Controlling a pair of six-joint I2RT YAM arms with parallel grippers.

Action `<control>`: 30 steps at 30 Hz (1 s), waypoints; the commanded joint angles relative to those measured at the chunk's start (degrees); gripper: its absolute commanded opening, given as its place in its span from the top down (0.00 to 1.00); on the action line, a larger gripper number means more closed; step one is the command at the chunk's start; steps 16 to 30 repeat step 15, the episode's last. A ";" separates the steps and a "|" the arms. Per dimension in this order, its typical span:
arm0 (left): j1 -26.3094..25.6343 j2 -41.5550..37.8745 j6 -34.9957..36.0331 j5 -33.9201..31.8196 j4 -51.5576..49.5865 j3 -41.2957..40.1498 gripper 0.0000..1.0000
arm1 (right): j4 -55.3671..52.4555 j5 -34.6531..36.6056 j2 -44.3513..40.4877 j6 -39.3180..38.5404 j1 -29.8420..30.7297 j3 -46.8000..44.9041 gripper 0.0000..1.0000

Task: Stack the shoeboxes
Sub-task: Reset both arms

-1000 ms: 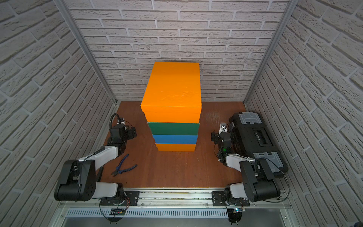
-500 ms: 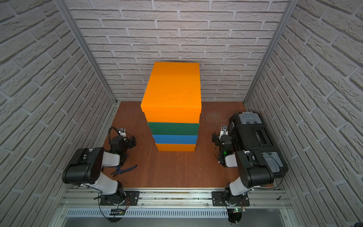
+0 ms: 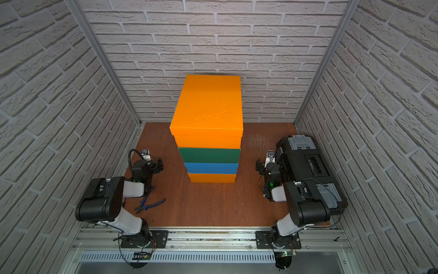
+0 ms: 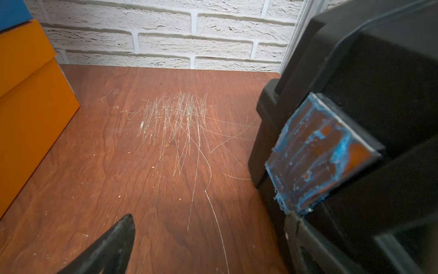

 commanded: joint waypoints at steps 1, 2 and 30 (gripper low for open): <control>0.14 0.15 0.01 -0.03 2.62 0.39 0.02 | 2.20 1.47 0.02 0.87 -0.31 0.86 0.01; -0.14 0.20 0.22 -0.68 2.58 0.42 0.02 | 2.22 1.52 0.02 0.87 -0.27 0.81 0.01; 0.37 0.20 -0.07 0.45 2.28 0.53 0.02 | 2.37 1.61 -0.07 0.98 -0.34 0.72 0.01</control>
